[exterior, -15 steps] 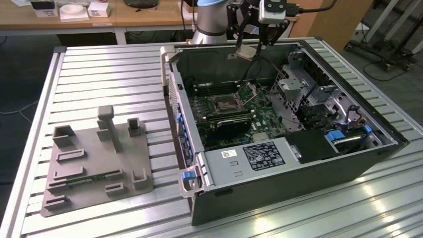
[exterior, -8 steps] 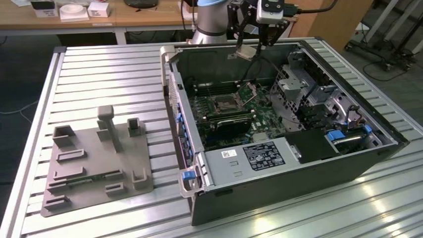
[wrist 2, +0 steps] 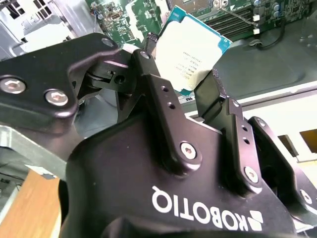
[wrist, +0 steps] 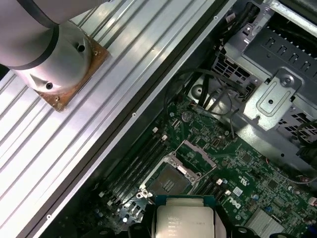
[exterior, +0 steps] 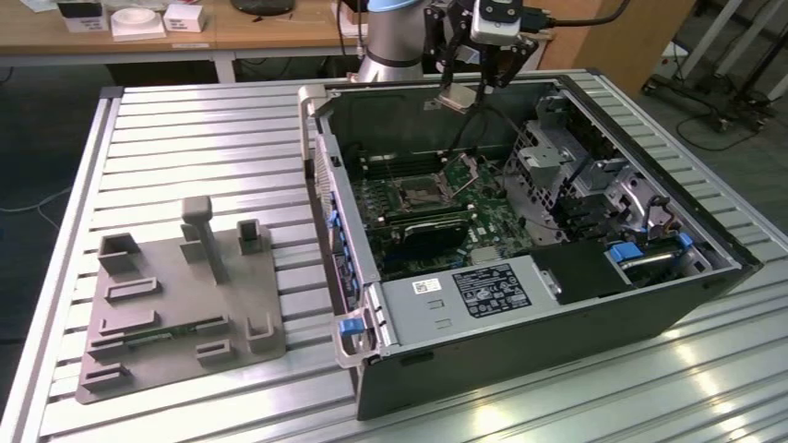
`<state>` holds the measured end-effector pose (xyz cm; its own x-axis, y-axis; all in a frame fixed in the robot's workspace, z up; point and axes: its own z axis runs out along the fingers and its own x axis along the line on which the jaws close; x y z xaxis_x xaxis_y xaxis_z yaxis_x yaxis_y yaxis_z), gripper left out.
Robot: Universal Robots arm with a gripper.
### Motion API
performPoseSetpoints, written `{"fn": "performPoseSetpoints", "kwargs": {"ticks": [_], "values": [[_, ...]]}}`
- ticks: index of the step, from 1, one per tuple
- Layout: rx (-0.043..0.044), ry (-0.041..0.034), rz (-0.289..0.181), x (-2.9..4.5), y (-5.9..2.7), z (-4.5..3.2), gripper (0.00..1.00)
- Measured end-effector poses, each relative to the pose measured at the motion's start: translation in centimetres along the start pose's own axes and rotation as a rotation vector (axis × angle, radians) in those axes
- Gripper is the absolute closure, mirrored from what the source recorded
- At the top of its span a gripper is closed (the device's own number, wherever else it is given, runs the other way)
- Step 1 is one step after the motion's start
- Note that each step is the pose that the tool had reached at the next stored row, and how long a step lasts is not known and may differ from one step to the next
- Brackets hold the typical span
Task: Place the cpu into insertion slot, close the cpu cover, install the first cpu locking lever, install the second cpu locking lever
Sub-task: 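Place the cpu into insertion slot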
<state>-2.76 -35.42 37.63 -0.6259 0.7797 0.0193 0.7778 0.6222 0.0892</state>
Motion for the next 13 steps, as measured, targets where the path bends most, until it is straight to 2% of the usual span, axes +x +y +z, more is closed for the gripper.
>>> {"fn": "performPoseSetpoints", "kwargs": {"ticks": [13], "values": [[-0.0017,-0.0068,0.078,0.08,-0.11,0.08,0.46]]}}
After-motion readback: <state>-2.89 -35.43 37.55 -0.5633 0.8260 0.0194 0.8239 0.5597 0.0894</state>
